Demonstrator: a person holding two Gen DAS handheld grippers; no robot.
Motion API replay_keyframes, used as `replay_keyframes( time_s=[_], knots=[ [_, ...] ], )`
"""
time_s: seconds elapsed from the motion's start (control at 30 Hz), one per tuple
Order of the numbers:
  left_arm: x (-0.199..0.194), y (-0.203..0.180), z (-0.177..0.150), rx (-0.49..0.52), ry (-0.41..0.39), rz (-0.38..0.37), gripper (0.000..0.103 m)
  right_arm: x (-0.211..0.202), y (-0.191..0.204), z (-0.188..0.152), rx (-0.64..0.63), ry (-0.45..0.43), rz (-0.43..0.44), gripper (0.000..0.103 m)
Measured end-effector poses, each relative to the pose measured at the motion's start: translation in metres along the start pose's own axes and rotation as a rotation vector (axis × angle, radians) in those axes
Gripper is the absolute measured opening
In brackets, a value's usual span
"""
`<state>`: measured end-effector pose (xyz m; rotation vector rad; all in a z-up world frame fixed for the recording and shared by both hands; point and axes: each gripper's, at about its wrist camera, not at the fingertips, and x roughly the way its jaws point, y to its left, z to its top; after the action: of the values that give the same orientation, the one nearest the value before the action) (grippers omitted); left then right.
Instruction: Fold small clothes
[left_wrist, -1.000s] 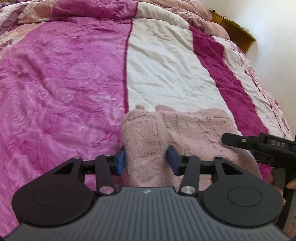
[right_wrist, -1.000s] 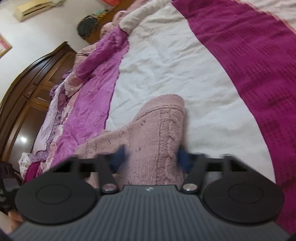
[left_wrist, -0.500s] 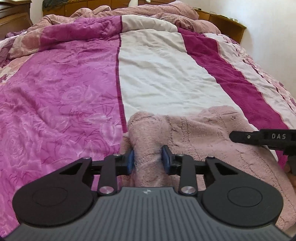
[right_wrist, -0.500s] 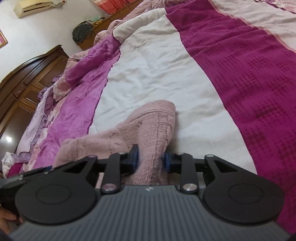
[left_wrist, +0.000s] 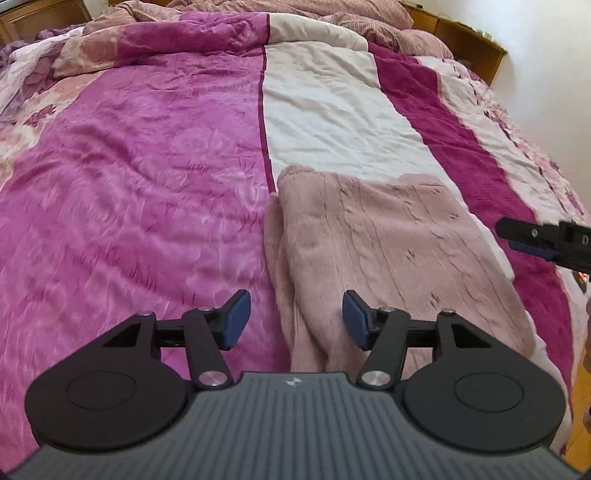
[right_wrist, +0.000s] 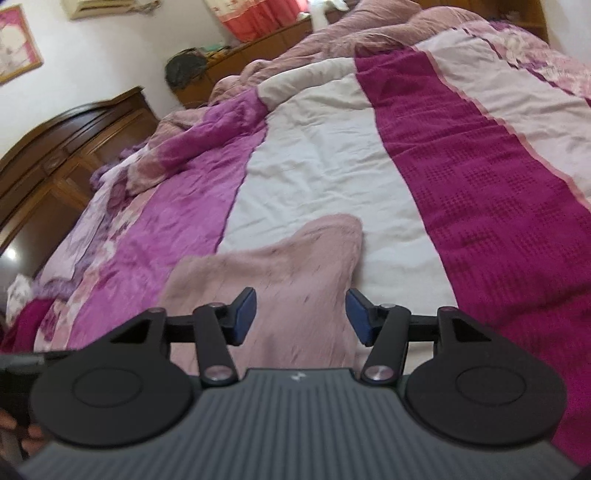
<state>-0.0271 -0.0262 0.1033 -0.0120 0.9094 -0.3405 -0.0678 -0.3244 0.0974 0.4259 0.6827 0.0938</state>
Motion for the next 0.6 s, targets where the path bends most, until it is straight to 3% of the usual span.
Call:
replay_keyframes(
  time_s=[0.23,0.4,0.6],
  knots=[
    [-0.024,-0.002,-0.023,0.006,-0.025,-0.003,0.065,-0.026,0.023,-0.035,-0.069,0.021,0.009,0.057],
    [-0.005,0.0,-0.042,0.035,0.008,0.086,0.067,-0.011,0.034,-0.064,-0.173,0.058,-0.042,0.057],
    [-0.025,0.004,-0.049,-0.016,-0.009,0.064,0.068,-0.017,0.041,-0.07,-0.21,0.024,-0.083,0.06]
  ],
)
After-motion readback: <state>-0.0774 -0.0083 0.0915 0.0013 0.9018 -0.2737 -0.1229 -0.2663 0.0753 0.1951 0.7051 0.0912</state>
